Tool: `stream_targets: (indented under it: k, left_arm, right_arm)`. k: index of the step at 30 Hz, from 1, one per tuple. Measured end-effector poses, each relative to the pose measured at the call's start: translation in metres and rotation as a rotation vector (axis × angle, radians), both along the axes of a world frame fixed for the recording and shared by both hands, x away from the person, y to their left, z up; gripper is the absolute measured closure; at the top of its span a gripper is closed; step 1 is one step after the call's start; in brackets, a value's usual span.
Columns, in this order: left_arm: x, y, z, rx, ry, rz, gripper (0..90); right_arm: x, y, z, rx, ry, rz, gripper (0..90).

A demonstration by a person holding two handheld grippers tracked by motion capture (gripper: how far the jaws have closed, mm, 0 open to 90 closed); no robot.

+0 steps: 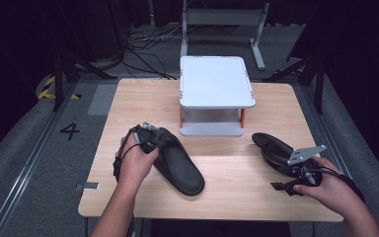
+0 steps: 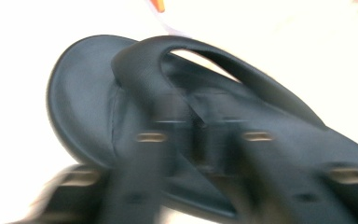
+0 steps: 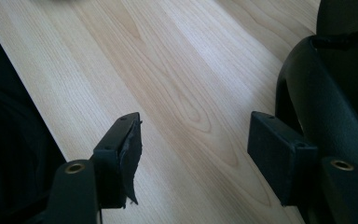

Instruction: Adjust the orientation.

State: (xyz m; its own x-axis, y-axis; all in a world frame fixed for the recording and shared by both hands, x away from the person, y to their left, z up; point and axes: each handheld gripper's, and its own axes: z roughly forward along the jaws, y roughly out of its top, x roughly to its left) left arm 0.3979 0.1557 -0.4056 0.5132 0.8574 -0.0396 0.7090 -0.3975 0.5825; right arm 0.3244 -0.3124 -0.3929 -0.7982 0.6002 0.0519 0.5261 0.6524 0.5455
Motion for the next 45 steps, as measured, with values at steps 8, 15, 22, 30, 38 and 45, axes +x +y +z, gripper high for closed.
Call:
stream_targets:
  k: [8, 15, 22, 30, 38, 45]
  left_arm:
    - [0.000, -0.001, -0.008, -0.229, -0.005, 0.077, 35.1]
    - [0.011, -0.011, -0.035, -0.233, 0.139, 0.061, 49.8]
    - [0.009, -0.016, -0.024, -0.268, 0.114, 0.082, 54.4]
    - [-0.004, -0.039, -0.013, -0.328, 0.142, -0.012, 58.4]
    - [-0.009, -0.076, -0.020, -0.272, 0.134, -0.127, 62.8]
    - [-0.009, -0.077, -0.025, -0.258, 0.161, -0.107, 56.0]
  right_arm:
    - [0.005, 0.006, -0.002, -0.001, 0.005, 0.023, 36.1]
    - [0.004, 0.006, -0.005, -0.001, 0.018, 0.018, 35.9]
    - [0.003, 0.003, -0.005, 0.000, 0.013, 0.009, 35.9]
    - [0.004, 0.005, -0.007, -0.007, 0.020, 0.014, 35.9]
    - [0.004, 0.005, -0.007, -0.005, 0.018, 0.014, 35.9]
    - [0.004, 0.005, -0.007, -0.006, 0.019, 0.012, 35.9]
